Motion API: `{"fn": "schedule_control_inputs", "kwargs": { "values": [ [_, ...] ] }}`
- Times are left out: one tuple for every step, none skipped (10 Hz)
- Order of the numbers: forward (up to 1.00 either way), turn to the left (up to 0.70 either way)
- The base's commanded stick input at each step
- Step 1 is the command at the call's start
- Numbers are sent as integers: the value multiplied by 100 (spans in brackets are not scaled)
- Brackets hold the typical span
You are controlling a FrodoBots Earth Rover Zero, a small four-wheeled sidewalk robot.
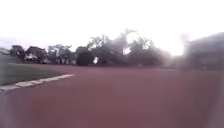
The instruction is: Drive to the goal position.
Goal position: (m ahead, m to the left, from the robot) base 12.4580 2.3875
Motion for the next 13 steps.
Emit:
{"fn": "schedule_control_inputs", "kwargs": {
  "values": [
    [70,0],
    [70,0],
    [70,0],
    [70,0],
    [70,0],
    [70,-5],
    [70,-12],
    [70,-24],
    [70,-28],
    [70,-28],
    [70,-15],
    [70,0],
    [70,0]
  ]
}}
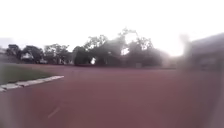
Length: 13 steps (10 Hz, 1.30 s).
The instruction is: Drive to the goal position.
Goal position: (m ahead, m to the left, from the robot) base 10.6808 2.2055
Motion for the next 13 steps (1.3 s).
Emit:
{"fn": "schedule_control_inputs", "kwargs": {
  "values": [
    [70,0],
    [70,0],
    [70,0],
    [70,-1],
    [70,-2],
    [70,-28],
    [70,-21],
    [70,-8],
    [70,-3],
    [70,0],
    [70,0],
    [70,1],
    [70,2]
  ]
}}
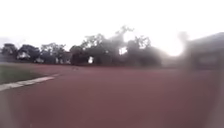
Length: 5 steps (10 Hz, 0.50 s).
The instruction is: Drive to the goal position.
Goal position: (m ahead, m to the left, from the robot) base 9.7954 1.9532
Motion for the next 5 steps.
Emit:
{"fn": "schedule_control_inputs", "kwargs": {
  "values": [
    [70,1],
    [70,0],
    [70,0],
    [70,1],
    [70,0]
  ]
}}
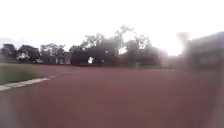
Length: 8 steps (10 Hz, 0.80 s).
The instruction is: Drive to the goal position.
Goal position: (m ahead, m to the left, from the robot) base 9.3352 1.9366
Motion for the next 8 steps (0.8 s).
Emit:
{"fn": "schedule_control_inputs", "kwargs": {
  "values": [
    [70,0],
    [70,0],
    [70,0],
    [70,0],
    [70,0],
    [70,0],
    [70,0],
    [70,0]
  ]
}}
